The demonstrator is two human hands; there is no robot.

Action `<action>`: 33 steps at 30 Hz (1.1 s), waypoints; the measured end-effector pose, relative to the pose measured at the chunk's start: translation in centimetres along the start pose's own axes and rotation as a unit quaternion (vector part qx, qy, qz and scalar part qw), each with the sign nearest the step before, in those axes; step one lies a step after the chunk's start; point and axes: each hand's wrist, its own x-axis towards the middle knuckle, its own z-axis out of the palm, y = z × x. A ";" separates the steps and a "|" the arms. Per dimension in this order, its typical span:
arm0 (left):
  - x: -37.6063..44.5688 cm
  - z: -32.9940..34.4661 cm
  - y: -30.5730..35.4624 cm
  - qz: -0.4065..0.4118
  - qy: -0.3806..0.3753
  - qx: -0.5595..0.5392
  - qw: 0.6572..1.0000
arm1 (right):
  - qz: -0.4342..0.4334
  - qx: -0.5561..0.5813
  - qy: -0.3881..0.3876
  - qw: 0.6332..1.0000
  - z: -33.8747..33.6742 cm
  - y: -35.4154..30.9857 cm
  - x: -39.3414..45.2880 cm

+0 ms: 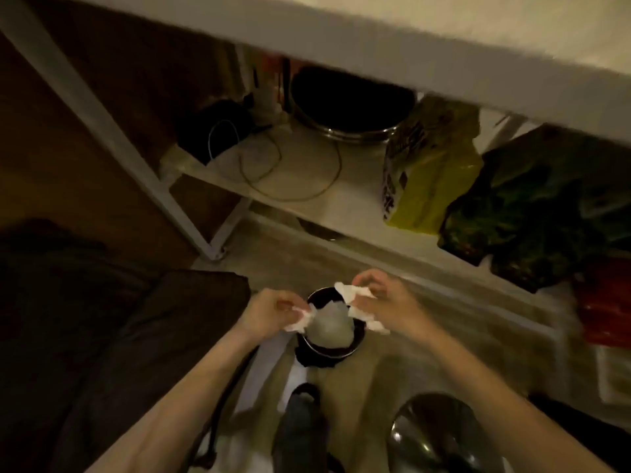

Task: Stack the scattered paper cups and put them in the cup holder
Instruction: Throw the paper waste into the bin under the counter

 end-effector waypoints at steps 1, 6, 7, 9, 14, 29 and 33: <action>1.1 0.9 -1.7 -0.020 0.011 -0.012 1.000 | 0.009 0.005 0.015 1.000 0.5 2.2 0.9; 7.4 6.3 -10.5 -0.098 -0.009 -0.042 0.994 | 0.107 0.022 0.041 0.993 4.1 13.6 6.2; 8.7 7.5 -12.3 -0.095 -0.014 -0.042 0.994 | 0.131 0.020 0.045 0.990 5.0 15.8 7.3; 11.2 9.9 -15.7 -0.086 0.002 -0.044 0.995 | 0.163 0.013 0.054 0.985 7.0 19.6 9.5; 17.9 15.9 -21.4 -0.107 0.059 -0.091 0.988 | 0.184 -0.037 0.074 0.979 11.7 28.1 14.4; 23.8 21.6 -24.7 -0.115 -0.033 -0.020 0.993 | 0.195 0.019 0.003 0.981 13.3 33.4 20.3; 21.1 19.1 -22.7 -0.107 -0.038 -0.020 0.993 | 0.187 -0.013 0.005 0.982 11.8 29.9 18.3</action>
